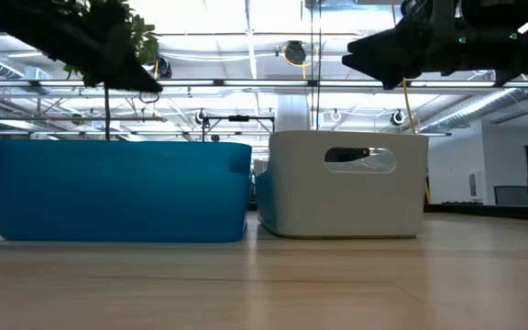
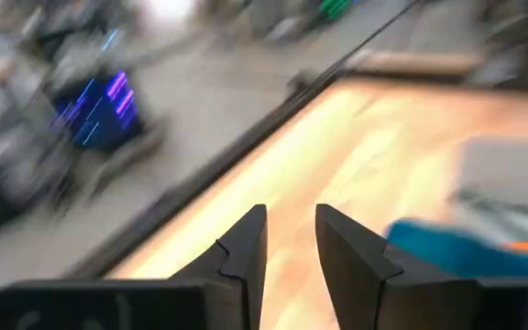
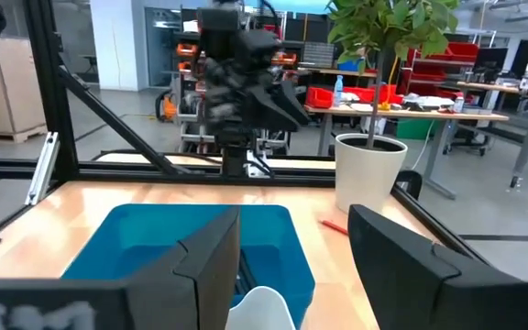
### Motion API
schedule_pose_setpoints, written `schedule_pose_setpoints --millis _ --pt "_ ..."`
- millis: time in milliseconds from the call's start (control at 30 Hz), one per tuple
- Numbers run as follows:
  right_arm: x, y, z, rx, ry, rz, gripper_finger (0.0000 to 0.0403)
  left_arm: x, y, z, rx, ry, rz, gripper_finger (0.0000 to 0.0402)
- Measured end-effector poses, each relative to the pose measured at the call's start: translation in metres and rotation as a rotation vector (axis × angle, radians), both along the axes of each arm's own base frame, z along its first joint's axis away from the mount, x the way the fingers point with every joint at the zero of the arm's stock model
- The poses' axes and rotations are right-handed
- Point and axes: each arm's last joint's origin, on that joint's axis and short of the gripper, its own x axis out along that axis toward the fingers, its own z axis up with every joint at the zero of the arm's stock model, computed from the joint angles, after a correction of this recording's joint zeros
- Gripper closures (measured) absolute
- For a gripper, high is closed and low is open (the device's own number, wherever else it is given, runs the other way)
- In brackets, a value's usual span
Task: Sort pens & pencils
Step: Put the red colored pencil into the white bin
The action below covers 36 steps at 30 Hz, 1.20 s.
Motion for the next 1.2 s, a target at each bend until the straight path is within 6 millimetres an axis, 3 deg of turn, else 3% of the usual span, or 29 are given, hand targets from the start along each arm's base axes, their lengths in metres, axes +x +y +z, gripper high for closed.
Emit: schedule_pose_setpoints --millis 133,333,567,867,1200 --pt "0.000 0.000 0.000 0.024 -0.002 0.001 0.0211 -0.002 0.016 -0.002 -0.145 0.134 0.246 0.0276" --pt "0.000 0.000 0.000 0.040 -0.003 0.001 0.0211 -0.010 0.049 -0.032 -0.404 0.251 0.490 0.0226" --pt "0.000 0.000 0.000 0.040 -0.002 0.001 0.0211 -0.009 0.079 -0.060 -0.661 0.351 0.511 0.0205" --pt "0.000 0.000 0.000 0.040 -0.002 0.001 0.0211 -0.001 0.091 -0.082 -0.697 0.443 0.540 0.0220" --pt "0.000 0.000 0.000 0.041 -0.002 0.001 0.0211 0.004 0.104 -0.093 -0.726 0.458 0.506 0.0225"
